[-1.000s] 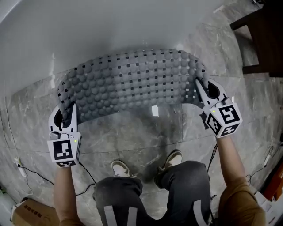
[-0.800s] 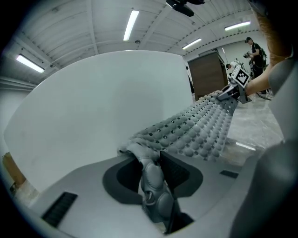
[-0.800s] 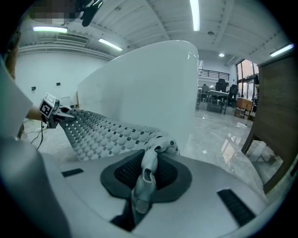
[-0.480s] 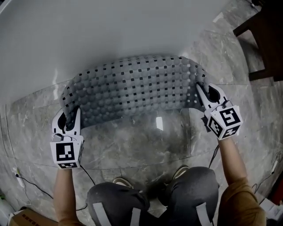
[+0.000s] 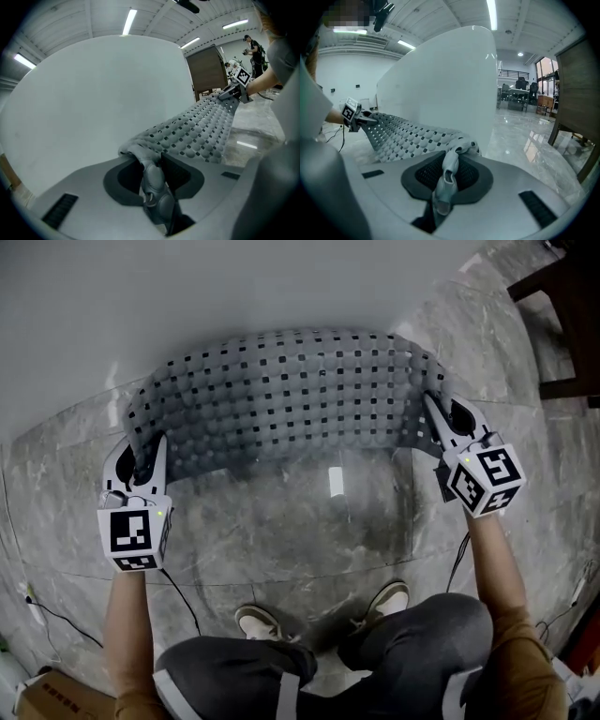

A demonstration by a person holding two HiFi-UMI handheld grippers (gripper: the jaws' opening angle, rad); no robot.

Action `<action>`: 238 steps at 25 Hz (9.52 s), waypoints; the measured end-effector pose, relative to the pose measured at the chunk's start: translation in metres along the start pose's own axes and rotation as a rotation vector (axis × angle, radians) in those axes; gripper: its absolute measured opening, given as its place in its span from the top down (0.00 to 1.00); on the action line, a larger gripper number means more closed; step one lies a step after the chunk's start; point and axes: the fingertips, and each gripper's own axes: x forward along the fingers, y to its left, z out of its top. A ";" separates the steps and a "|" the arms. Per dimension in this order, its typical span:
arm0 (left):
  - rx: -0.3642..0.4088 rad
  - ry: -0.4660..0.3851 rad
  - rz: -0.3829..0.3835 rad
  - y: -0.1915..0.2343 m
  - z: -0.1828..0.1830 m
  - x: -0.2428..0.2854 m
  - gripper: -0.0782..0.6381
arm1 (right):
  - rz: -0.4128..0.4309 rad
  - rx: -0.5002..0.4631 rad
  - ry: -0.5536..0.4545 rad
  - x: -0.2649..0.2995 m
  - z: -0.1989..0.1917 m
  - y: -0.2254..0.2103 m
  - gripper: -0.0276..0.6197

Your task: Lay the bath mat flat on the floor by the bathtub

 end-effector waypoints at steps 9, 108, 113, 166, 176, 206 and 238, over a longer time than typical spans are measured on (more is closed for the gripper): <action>-0.088 0.088 -0.026 0.002 -0.021 0.001 0.73 | 0.031 -0.049 0.107 0.015 -0.011 -0.002 0.88; -0.279 0.272 0.093 -0.028 -0.106 0.006 0.88 | -0.059 0.003 0.386 0.026 -0.108 0.008 0.95; -0.281 0.263 0.067 -0.032 -0.076 0.003 0.88 | -0.057 0.047 0.354 0.014 -0.071 0.015 0.95; -0.213 0.011 0.002 0.068 0.521 -0.287 0.88 | -0.048 -0.022 0.188 -0.301 0.468 -0.014 0.95; -0.251 -0.035 0.055 0.095 0.571 -0.334 0.88 | -0.035 -0.085 0.117 -0.344 0.545 -0.013 0.95; -0.131 -0.347 0.258 0.182 0.764 -0.513 0.88 | -0.149 0.011 -0.163 -0.513 0.704 -0.036 0.95; -0.333 -0.487 0.310 0.195 0.794 -0.633 0.88 | -0.233 0.030 -0.299 -0.611 0.758 -0.009 0.95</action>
